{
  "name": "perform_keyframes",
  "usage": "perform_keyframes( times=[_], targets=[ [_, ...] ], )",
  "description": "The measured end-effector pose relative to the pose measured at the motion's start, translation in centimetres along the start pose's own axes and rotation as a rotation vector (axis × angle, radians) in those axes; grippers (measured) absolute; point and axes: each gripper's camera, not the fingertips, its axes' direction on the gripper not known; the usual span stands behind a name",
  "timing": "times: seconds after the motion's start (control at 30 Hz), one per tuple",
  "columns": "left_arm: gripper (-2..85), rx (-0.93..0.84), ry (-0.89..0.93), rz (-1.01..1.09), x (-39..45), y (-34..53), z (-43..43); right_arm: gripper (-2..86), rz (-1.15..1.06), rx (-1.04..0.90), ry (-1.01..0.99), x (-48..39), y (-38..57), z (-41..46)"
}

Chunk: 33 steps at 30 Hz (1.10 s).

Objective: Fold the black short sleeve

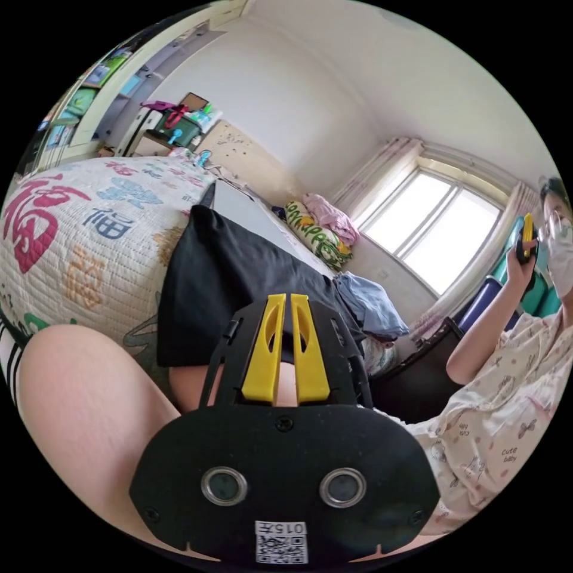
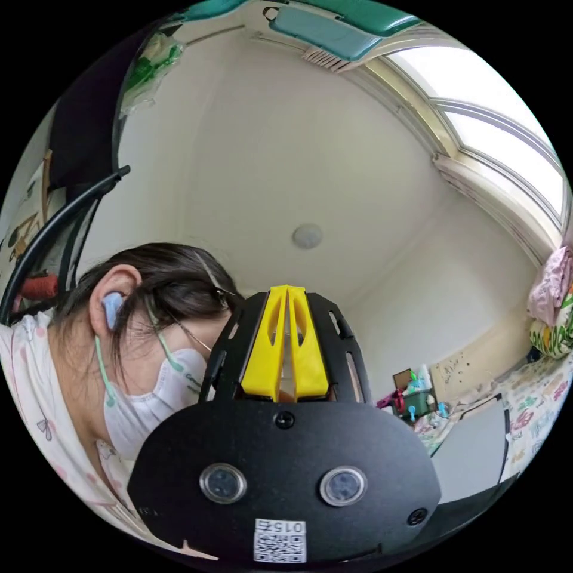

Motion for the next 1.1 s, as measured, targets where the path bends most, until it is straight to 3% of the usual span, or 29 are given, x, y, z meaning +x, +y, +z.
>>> perform_keyframes(
  times=[0.33,0.5,0.6,0.7,0.9,0.97,1.1],
  targets=[
    [-0.7,0.007,0.027,0.025,1.3,1.1,1.4,-0.5,-0.089,0.174,-0.069,-3.6,-5.9,2.7],
    [-0.7,0.002,0.016,0.031,1.7,1.7,2.2,-0.5,-0.117,0.176,-0.077,0.4,-7.4,6.1],
    [-0.8,-0.030,0.039,0.006,1.8,1.8,2.9,-0.5,-0.170,0.160,0.045,4.5,-7.8,7.7],
    [-0.8,-0.117,0.132,0.031,2.4,1.4,4.2,-0.3,-0.226,0.101,0.272,11.1,-7.5,9.0],
    [1.3,-0.058,0.075,0.098,3.9,-0.2,3.3,2.6,0.005,-0.370,0.593,34.6,-6.7,13.7],
    [2.9,-0.054,0.001,-0.008,2.1,-2.4,2.7,5.2,0.240,-0.601,0.644,47.7,-5.0,15.1],
    [4.8,0.022,-0.081,-0.078,-0.2,-6.4,2.1,8.0,0.598,-0.764,0.667,66.1,-1.2,14.6]
  ],
)
